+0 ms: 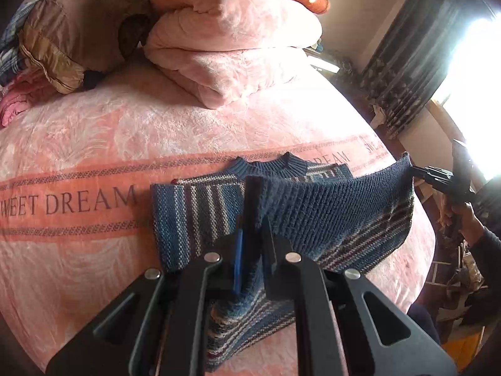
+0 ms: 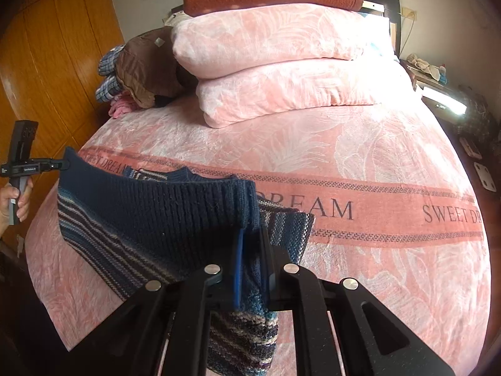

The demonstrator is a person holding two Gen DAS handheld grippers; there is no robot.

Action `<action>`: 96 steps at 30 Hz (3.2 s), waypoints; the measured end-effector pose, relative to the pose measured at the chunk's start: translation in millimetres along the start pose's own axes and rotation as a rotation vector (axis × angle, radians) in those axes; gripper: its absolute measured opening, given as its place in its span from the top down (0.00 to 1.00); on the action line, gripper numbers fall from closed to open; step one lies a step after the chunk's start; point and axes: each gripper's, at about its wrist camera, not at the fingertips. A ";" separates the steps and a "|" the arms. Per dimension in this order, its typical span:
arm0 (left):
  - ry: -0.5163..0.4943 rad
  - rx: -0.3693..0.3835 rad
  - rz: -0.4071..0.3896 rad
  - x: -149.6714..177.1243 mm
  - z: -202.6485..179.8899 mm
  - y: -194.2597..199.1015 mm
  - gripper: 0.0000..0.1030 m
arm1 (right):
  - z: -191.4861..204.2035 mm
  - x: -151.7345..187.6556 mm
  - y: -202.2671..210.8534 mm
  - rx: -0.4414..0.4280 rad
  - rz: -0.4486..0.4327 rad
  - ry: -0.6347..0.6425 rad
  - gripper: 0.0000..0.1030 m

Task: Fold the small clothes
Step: 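Lower the hem onto the collar with both tools and open them, then lift both open tools off the halved sweater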

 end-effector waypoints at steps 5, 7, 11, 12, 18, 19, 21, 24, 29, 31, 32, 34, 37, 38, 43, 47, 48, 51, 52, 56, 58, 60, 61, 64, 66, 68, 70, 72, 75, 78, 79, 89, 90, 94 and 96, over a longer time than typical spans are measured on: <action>0.077 -0.035 0.059 -28.6 38.8 -40.0 0.93 | -15.1 -29.0 -42.9 0.016 0.045 -0.063 0.92; 0.113 -0.081 0.093 -33.7 54.9 -61.2 1.00 | -22.5 -34.0 -70.0 0.034 0.086 -0.092 0.92; 0.214 -0.091 0.157 -30.5 87.3 -104.3 1.00 | -39.1 -31.3 -130.4 0.077 0.205 -0.139 0.92; 0.228 -0.090 0.176 -26.8 90.8 -113.5 1.00 | -41.0 -27.0 -142.7 0.088 0.238 -0.141 0.92; 0.238 -0.051 0.197 -27.1 97.8 -143.5 0.78 | -61.0 -16.1 -166.6 0.058 0.296 -0.196 0.83; 0.235 -0.049 0.200 -29.3 99.2 -149.6 0.68 | -65.1 -16.0 -167.3 0.040 0.300 -0.219 0.78; 0.235 -0.009 0.225 -31.0 100.5 -165.1 0.58 | -71.5 -14.8 -168.6 0.014 0.303 -0.251 0.69; 0.180 0.008 0.294 -28.3 90.7 -184.7 0.58 | -76.2 -14.2 -171.3 -0.022 0.320 -0.274 0.68; 0.126 0.034 0.290 -29.8 74.4 -183.4 0.61 | -80.3 -13.6 -176.2 -0.027 0.336 -0.270 0.67; 0.104 0.022 0.302 -28.8 68.7 -184.7 0.95 | -79.8 -12.5 -176.7 -0.024 0.339 -0.261 0.68; 0.097 0.015 0.299 -28.0 65.8 -184.0 0.94 | -78.9 -12.2 -176.4 -0.020 0.335 -0.249 0.70; 0.078 -0.005 0.282 -29.2 59.9 -181.0 0.95 | -73.2 -12.0 -172.2 0.000 0.311 -0.209 0.87; 0.069 -0.024 0.221 -33.2 54.8 -162.7 0.95 | -64.9 -12.9 -159.3 0.032 0.264 -0.161 0.89; 0.070 -0.029 0.199 -35.4 54.8 -155.2 0.95 | -62.3 -14.5 -154.1 0.037 0.250 -0.146 0.90; 0.062 -0.064 0.129 -53.9 59.0 -126.3 0.96 | -49.8 -33.1 -129.6 0.049 0.165 -0.099 0.91; 0.066 -0.097 0.104 -71.5 66.9 -121.2 0.96 | -44.6 -55.0 -126.0 0.065 0.112 -0.098 0.91; 0.066 -0.104 0.104 -75.5 68.6 -122.7 0.96 | -42.7 -60.2 -128.0 0.069 0.106 -0.095 0.91; 0.072 -0.137 0.119 -84.7 76.7 -133.8 0.96 | -41.0 -73.9 -140.6 0.089 0.097 -0.095 0.91; 0.073 -0.148 0.123 -86.8 79.2 -138.2 0.96 | -41.6 -77.4 -146.3 0.093 0.098 -0.101 0.91; 0.111 -0.163 0.144 -90.2 93.0 -160.5 0.96 | -43.8 -86.7 -167.8 0.117 0.105 -0.113 0.91; 0.124 -0.173 0.174 -88.2 99.7 -174.7 0.96 | -46.4 -87.2 -180.2 0.135 0.116 -0.116 0.92; 0.134 -0.184 0.210 -83.3 104.3 -190.3 0.96 | -50.0 -83.4 -192.1 0.149 0.135 -0.127 0.92; 0.140 -0.185 0.222 -80.7 106.9 -197.5 0.96 | -51.9 -80.7 -197.4 0.156 0.142 -0.132 0.92; 0.170 -0.191 0.264 -71.2 115.8 -216.5 0.96 | -57.9 -76.0 -212.3 0.166 0.161 -0.148 0.92; 0.182 -0.199 0.285 -65.5 121.1 -226.1 0.95 | -61.3 -73.3 -220.9 0.174 0.173 -0.155 0.92; 0.194 -0.198 0.286 -61.8 124.1 -230.2 0.95 | -64.7 -70.4 -230.1 0.179 0.188 -0.166 0.92; 0.209 -0.192 0.298 -59.4 124.9 -232.1 0.94 | -69.9 -62.8 -245.4 0.181 0.242 -0.189 0.91; 0.226 -0.227 0.283 -62.0 124.6 -221.0 0.84 | -69.7 -55.1 -250.8 0.196 0.255 -0.187 0.85; 0.238 -0.310 0.176 -67.2 110.9 -181.4 0.63 | -68.1 -55.8 -224.7 0.160 0.170 -0.238 0.79; 0.187 -0.167 0.104 -65.4 81.2 -161.4 0.63 | -54.7 -54.1 -194.0 0.107 0.115 -0.224 0.78; 0.175 -0.093 0.101 -61.2 73.3 -162.6 0.63 | -51.1 -50.5 -188.9 0.077 0.122 -0.229 0.78; 0.159 -0.130 0.170 -32.3 62.9 -180.8 0.80 | -29.1 -13.0 -203.2 0.045 0.234 -0.217 0.79; 0.136 -0.093 0.138 -33.9 52.9 -169.2 0.78 | -21.7 -12.4 -191.8 0.003 0.213 -0.216 0.79; 0.090 0.060 0.115 -4.9 12.4 -151.8 0.74 | 11.8 12.5 -177.3 -0.091 0.232 -0.186 0.79; 0.085 -0.010 0.193 20.0 12.4 -171.8 0.74 | 22.8 29.1 -188.9 -0.076 0.261 -0.162 0.79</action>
Point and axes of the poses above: each gripper's, at about its wrist camera, not at the fingertips, and y roughly against the way its jaws point, z to its left, x to its underside, and after that the axes turned 10 degrees about -y, right-handed
